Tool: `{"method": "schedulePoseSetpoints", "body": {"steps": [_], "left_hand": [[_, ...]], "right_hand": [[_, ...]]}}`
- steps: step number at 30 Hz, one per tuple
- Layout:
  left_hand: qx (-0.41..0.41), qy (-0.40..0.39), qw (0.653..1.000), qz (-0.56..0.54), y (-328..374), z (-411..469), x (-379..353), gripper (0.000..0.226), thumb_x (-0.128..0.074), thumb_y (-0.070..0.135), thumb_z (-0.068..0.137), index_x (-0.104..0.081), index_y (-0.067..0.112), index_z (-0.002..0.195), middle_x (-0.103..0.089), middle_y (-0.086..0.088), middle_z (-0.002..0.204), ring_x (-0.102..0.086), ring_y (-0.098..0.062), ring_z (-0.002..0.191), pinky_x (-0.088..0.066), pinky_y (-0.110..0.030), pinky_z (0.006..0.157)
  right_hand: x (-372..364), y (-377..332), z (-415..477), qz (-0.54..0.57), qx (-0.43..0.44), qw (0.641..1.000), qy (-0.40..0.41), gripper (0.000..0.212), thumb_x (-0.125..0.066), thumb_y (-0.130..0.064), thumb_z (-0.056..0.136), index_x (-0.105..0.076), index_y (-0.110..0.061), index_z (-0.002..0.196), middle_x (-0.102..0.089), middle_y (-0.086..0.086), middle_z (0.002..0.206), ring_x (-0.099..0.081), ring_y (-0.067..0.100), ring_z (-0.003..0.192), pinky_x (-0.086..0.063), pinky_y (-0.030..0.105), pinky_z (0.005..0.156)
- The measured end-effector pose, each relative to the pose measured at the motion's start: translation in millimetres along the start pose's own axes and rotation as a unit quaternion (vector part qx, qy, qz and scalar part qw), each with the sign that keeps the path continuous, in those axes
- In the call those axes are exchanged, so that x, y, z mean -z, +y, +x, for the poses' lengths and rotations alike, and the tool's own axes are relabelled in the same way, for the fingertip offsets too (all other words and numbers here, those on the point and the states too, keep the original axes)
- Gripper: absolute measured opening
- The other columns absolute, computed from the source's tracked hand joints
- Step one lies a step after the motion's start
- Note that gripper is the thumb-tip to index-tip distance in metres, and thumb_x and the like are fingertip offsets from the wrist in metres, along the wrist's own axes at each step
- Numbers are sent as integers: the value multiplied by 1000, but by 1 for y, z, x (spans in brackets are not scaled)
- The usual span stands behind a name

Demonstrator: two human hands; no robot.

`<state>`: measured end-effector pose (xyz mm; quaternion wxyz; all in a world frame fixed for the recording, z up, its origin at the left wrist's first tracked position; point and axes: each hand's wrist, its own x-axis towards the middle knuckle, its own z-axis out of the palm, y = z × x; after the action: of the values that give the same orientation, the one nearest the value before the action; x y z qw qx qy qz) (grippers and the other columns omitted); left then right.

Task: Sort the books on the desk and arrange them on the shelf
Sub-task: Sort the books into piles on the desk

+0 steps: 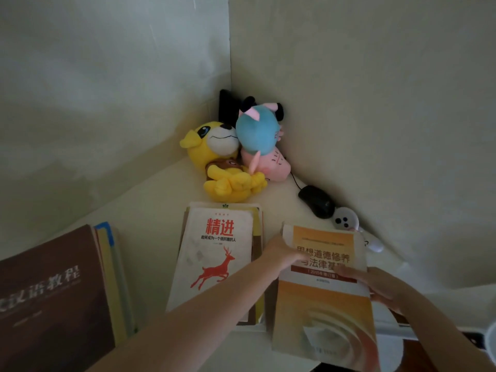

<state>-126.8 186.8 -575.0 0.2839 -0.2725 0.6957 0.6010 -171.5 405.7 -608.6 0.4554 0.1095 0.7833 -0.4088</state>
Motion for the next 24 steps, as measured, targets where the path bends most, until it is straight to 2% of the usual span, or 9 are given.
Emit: {"method": "schedulePoseSetpoints", "body": {"steps": [2, 4, 5, 7, 10, 12, 15, 20, 24], "left_hand": [[-58, 3, 998, 24, 9, -12, 6, 54, -67, 16, 87, -45, 11, 136, -53, -6, 135, -52, -19, 121, -44, -18, 81], [-126, 29, 990, 61, 14, -29, 19, 66, -63, 21, 90, -30, 17, 147, -38, -1, 148, -39, -17, 133, -33, -20, 94], [-156, 58, 983, 71, 13, -40, 31, 66, -61, 22, 92, -28, 20, 148, -33, 2, 151, -33, -15, 137, -29, -20, 97], [-186, 131, 971, 67, 6, -58, 61, 60, -57, 23, 94, -30, 25, 147, -35, 5, 149, -35, -13, 136, -27, -20, 102], [-156, 221, 962, 25, -16, -75, 113, 48, -55, 21, 94, -38, 24, 139, -57, 1, 125, -58, -13, 107, -46, -19, 92], [-85, 245, 966, 21, -34, -79, 140, 44, -53, 22, 95, -38, 21, 136, -50, -8, 137, -54, -22, 117, -45, -33, 98], [42, 226, 973, -1, -56, -81, 164, 63, -54, 35, 94, -27, 17, 148, -30, -8, 153, -34, -29, 136, -33, -44, 107], [79, 119, 972, -186, -64, -88, 172, 46, -61, 41, 87, -55, 13, 123, -54, -4, 130, -48, -31, 122, -38, -57, 101], [70, 108, 972, -197, -63, -88, 167, 19, -52, 36, 95, -60, 18, 93, -60, 1, 99, -53, -26, 110, -38, -61, 101]], "right_hand": [[-2, -9, -7, -57, 11, 995, 82, 114, -89, -67, 31, -61, -8, 124, -65, 16, 121, -62, 33, 113, -46, 49, 102], [-1, -17, -14, -166, 33, 960, 225, 111, -85, -59, 50, -42, -15, 143, -33, 18, 143, -32, 36, 134, -31, 50, 109], [-3, -24, -21, -178, 61, 943, 275, 111, -81, -62, 55, -37, -16, 146, -25, 17, 145, -26, 37, 135, -29, 50, 109], [-21, -37, -37, -132, 138, 932, 308, 104, -72, -69, 62, -39, -15, 144, -26, 15, 142, -32, 39, 130, -32, 50, 106], [-71, -55, -53, 3, 226, 952, 207, 60, -70, -30, 85, -45, -17, 137, -45, 8, 135, -50, 25, 115, -44, 37, 91], [-108, -68, -58, 77, 205, 972, 81, 50, -67, -20, 88, -48, -20, 134, -54, 2, 131, -54, 16, 114, -44, 31, 92], [-147, -87, -57, 149, 180, 971, -54, 36, -66, -11, 88, -57, -18, 123, -67, -1, 117, -65, 5, 103, -50, 18, 85], [-165, -99, -45, 162, 169, 968, -96, 38, -66, -7, 87, -58, -6, 124, -71, 9, 114, -68, 26, 105, -49, 47, 99], [-168, -98, -44, 141, 143, 975, -96, 28, -63, -5, 88, -61, -7, 116, -74, 7, 106, -69, 25, 102, -47, 48, 101]]}}
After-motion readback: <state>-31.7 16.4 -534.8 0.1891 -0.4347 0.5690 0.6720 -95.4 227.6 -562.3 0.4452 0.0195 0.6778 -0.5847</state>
